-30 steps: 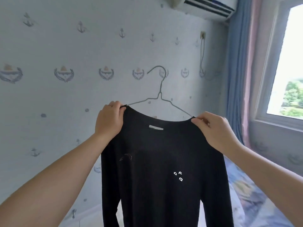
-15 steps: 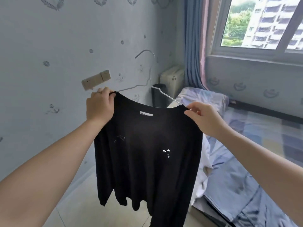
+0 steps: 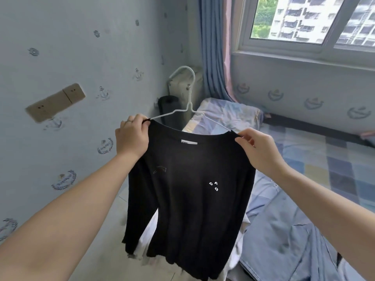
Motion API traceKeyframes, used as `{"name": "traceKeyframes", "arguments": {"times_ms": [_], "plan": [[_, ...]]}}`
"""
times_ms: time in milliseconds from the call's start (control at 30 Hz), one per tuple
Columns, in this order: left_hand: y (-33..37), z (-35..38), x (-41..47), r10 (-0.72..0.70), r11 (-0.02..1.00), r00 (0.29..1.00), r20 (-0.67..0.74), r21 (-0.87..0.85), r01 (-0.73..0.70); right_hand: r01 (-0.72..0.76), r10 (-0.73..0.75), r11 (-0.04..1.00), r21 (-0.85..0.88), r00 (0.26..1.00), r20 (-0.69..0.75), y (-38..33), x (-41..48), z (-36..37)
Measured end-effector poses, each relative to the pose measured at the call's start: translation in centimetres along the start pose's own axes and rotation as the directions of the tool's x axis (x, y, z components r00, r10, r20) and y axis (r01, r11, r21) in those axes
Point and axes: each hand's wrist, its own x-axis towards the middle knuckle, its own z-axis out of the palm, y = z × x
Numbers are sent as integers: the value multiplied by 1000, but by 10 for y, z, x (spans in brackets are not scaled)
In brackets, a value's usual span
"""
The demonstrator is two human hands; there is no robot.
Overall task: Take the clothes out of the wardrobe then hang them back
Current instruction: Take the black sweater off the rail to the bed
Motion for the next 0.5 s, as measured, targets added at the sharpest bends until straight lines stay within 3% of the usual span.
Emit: {"name": "traceKeyframes", "arguments": {"times_ms": [200, 500], "plan": [[-4, 79, 52, 39, 999, 997, 73, -25, -37, -51, 48, 996, -74, 998, -43, 50, 52, 25], [-45, 236, 118, 6, 999, 937, 350, -35, 7, -332, 336, 903, -274, 941, -35, 146, 134, 112]]}}
